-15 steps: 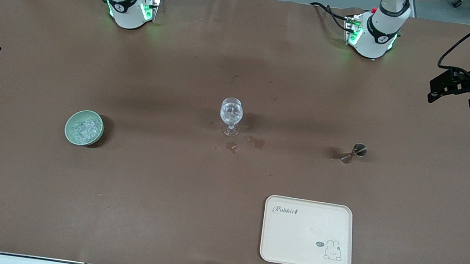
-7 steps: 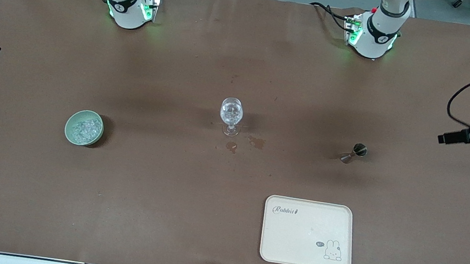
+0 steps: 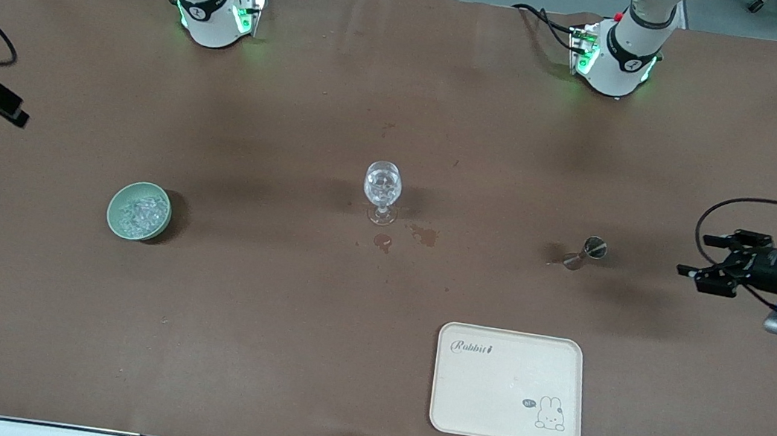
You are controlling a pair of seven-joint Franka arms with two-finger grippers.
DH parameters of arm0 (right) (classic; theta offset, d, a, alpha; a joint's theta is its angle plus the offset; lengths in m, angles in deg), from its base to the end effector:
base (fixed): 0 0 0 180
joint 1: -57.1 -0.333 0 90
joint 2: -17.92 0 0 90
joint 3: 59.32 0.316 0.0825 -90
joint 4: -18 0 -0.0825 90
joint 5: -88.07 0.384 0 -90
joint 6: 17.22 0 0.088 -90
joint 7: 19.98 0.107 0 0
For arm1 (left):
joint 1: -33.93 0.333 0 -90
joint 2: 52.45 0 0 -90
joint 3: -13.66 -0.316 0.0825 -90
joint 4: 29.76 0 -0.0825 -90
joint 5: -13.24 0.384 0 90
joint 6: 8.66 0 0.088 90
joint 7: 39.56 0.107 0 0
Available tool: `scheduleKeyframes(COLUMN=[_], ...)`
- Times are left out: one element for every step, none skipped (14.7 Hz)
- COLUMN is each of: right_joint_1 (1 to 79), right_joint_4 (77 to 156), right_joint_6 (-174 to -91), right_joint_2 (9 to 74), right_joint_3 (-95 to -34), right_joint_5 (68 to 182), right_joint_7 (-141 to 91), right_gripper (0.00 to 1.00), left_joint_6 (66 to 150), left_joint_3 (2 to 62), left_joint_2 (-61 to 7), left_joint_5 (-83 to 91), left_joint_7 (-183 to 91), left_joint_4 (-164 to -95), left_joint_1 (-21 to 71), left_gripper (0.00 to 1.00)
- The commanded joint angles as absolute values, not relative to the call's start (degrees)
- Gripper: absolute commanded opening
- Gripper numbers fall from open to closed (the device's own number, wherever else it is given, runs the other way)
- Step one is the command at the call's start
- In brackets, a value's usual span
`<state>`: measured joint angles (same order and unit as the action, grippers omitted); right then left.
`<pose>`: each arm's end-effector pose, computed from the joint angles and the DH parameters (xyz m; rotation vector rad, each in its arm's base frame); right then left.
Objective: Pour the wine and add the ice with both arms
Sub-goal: 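Reach the left gripper toward the silver jigger while the right gripper reaches the bowl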
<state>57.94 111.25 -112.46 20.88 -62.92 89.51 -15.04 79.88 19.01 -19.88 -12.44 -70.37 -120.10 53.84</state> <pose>0.5741 -0.0413 0.5764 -3.1090 0.2589 0.0264 0.6157 0.1182 0.2902 2.3276 1.1537 -0.8900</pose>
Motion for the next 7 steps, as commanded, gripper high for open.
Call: scheduleKeyframes(right_joint_1=[58.6, 58.6, 58.2, 57.4, 57.3, 57.3, 56.9], right_joint_4=[121.5, 125.1, 128.0, 130.6, 132.9, 135.1, 136.9], right_joint_6=[-121.3, -125.6, -129.3, -132.9, -136.2, -139.3, -141.8], right_joint_2=[19.9, 20.4, 21.0, 22.0, 22.8, 24.0, 25.1], right_joint_3=[-62.3, -62.3, -62.3, -62.3, -62.3, -62.3, -62.3], right_joint_5=[90.6, 90.6, 90.6, 90.6, 90.6, 90.6, 90.6], right_joint_7=[-15.7, -15.7, -15.7, -15.7, -15.7, -15.8, -15.8], right_gripper=[1.00, 1.00, 1.00, 1.00, 1.00, 1.00, 1.00], left_joint_6=[79.0, 79.1, 79.7, 80.3, 80.5, 80.7, 81.2], left_joint_3=[19.4, 19.4, 19.4, 19.4, 19.4, 19.4, 19.4], left_joint_2=[-14.2, -12.1, -10.5, -9.0, -7.9, -6.9, -5.9], left_joint_5=[-19.5, -21.6, -23.7, -25.1, -25.8, -26.8, -28.1], left_joint_7=[-77.2, -78.0, -78.1, -78.1, -78.1, -78.1, -78.1], left_joint_4=[-117.8, -117.8, -118.0, -118.3, -118.4, -118.4, -118.4], left_joint_1=[53.7, 53.7, 53.9, 54.0, 54.1, 53.7, 53.4], left_gripper=[0.89, 0.88, 0.87, 0.85, 0.84, 0.83, 0.83])
